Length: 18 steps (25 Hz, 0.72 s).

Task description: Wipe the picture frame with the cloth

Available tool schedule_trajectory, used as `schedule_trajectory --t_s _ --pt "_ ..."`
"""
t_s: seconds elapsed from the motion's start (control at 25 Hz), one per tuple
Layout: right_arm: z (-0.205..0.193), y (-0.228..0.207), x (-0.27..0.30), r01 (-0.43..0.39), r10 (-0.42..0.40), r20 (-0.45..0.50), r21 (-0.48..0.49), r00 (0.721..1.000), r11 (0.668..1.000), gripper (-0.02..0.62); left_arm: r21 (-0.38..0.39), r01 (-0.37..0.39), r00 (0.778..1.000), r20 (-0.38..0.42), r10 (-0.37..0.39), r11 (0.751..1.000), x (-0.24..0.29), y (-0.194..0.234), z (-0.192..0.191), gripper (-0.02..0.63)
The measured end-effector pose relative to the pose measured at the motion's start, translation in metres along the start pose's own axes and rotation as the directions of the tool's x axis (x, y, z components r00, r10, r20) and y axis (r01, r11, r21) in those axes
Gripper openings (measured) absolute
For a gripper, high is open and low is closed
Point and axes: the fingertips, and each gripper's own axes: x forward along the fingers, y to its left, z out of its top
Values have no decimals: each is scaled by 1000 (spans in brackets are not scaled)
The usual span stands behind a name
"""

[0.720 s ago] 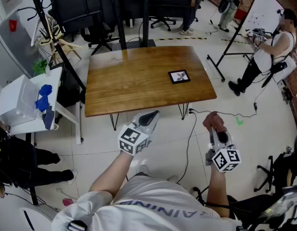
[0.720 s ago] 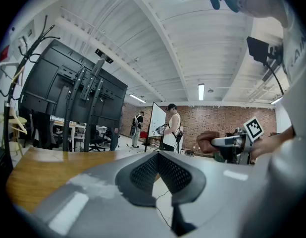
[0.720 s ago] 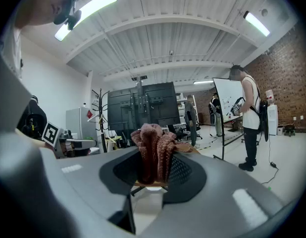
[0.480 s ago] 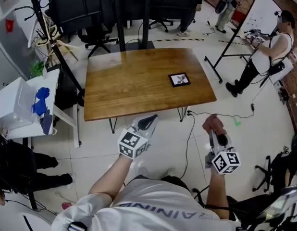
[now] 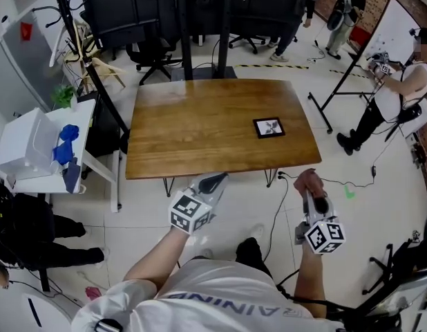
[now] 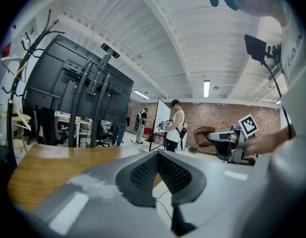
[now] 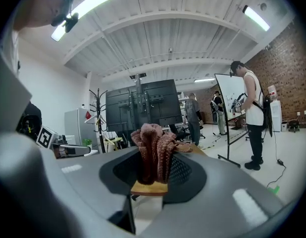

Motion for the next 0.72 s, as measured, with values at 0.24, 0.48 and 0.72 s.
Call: schedule_trajectory --t_s 0.24,0.48,0.72 --pt "7 -55 46 -29 29 1 20 1000 999 118 9 -18 1000 -19 18 1000 71 9 9 6" --pt "22 -145 89 -81 83 -26 47 996 996 118 -10 -103 995 -10 103 995 170 15 34 6" --pt "17 -176 130 -182 190 -86 97 978 979 118 -11 -175 985 -9 174 985 224 20 59 6"
